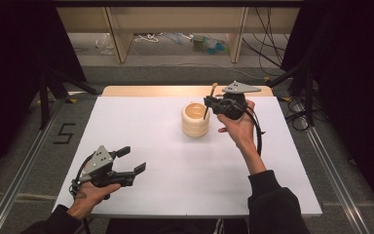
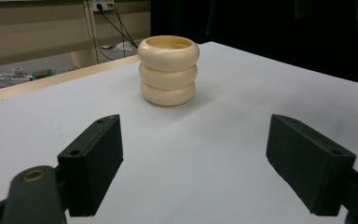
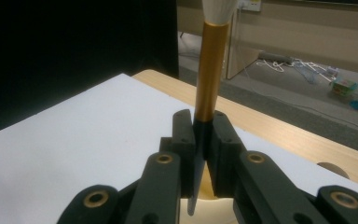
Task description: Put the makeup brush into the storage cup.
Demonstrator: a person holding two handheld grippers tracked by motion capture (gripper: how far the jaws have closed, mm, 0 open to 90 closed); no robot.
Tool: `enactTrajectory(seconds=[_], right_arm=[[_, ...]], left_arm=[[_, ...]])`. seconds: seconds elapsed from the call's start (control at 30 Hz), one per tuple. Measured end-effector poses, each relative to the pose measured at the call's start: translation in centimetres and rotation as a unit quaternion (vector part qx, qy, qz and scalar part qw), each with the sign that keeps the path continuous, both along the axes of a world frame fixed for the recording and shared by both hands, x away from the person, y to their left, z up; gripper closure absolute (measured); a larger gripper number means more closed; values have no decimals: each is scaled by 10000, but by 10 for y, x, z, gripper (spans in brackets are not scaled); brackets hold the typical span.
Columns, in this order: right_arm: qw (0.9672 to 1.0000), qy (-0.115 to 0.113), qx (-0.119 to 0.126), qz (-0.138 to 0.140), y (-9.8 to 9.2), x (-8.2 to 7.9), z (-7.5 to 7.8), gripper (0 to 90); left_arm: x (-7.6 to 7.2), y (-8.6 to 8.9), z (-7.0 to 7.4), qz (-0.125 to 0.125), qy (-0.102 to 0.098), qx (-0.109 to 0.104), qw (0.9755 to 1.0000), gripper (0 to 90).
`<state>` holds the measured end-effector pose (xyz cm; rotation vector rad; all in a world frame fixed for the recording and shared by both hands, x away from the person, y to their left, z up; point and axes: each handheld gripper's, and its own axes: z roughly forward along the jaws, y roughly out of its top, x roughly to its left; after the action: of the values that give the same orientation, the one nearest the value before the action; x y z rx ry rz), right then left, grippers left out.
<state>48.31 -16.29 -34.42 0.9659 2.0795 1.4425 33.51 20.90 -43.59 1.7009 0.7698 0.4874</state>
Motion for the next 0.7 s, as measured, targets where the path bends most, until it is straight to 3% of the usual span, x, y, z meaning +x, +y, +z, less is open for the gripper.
enactTrajectory(seconds=[0.13,0.7], right_arm=[[9999,-105,-55,8,3,4,3,831],[9999,24,-85,-110,15,23,5,831]], left_arm=[[0,0,0,-2,10,-10,10000,182],[0,-1,0,-4,-1,-18,10000,182]])
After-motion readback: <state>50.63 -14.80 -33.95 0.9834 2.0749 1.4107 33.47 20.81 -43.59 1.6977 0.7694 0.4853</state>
